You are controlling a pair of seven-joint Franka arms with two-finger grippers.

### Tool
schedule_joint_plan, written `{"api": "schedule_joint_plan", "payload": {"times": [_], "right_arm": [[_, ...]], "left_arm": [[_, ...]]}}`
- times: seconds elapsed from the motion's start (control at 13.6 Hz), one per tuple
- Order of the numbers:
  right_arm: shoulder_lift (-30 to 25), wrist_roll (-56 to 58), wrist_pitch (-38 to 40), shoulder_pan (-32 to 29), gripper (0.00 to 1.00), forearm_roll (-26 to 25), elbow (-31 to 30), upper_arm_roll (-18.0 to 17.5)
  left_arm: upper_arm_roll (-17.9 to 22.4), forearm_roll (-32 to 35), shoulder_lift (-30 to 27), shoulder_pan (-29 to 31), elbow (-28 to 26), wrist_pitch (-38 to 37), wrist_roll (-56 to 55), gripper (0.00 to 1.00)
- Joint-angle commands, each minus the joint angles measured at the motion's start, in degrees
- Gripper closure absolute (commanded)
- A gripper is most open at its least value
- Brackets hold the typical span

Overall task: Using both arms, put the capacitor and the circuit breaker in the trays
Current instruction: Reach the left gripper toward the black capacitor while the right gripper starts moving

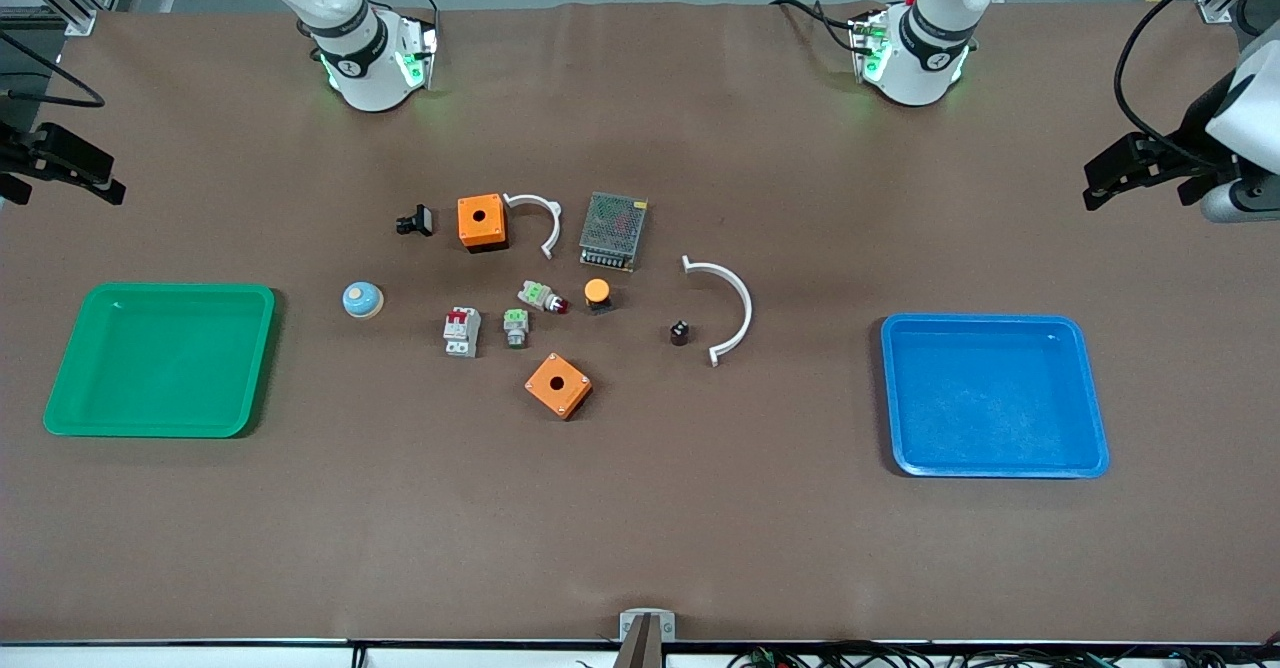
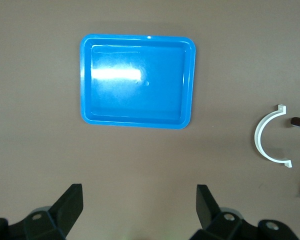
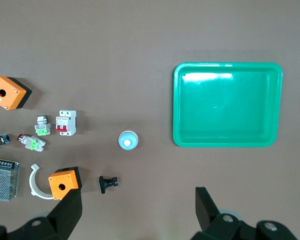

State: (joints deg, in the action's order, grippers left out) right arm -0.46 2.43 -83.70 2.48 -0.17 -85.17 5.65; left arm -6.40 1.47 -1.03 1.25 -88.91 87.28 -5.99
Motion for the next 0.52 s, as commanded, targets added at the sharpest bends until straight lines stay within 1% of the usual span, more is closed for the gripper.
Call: {"api": "schedule_joint_plan", "payload": {"times": [0.0, 0.15, 0.29, 0.44], "right_arm": [[0.5, -0.5, 0.6, -0.7, 0.00, 0.9, 1.4, -0.4], [0.5, -0.5, 0.6, -0.7, 0.00, 0.9, 1.4, -0.4], [0.5, -0.5, 0.6, -0.8, 0.00, 0.9, 1.4, -0.4], [0.5, -0.5, 0.6, -0.8, 0.00, 0.9, 1.3, -0.4]], "left_arm": [[-0.2, -0.9, 0.4, 0.2, 1.3, -1.8, 1.0, 0.00], [-0.1, -0.8, 0.5, 0.4, 1.5, -1.9, 2.9, 0.00], [-0.1, -0.2, 0.6, 0.0, 1.5, -1.9, 2.6, 0.00], [-1.2, -0.1, 3.1, -1.2, 3.0, -2.0, 2.4, 0.00]]}}
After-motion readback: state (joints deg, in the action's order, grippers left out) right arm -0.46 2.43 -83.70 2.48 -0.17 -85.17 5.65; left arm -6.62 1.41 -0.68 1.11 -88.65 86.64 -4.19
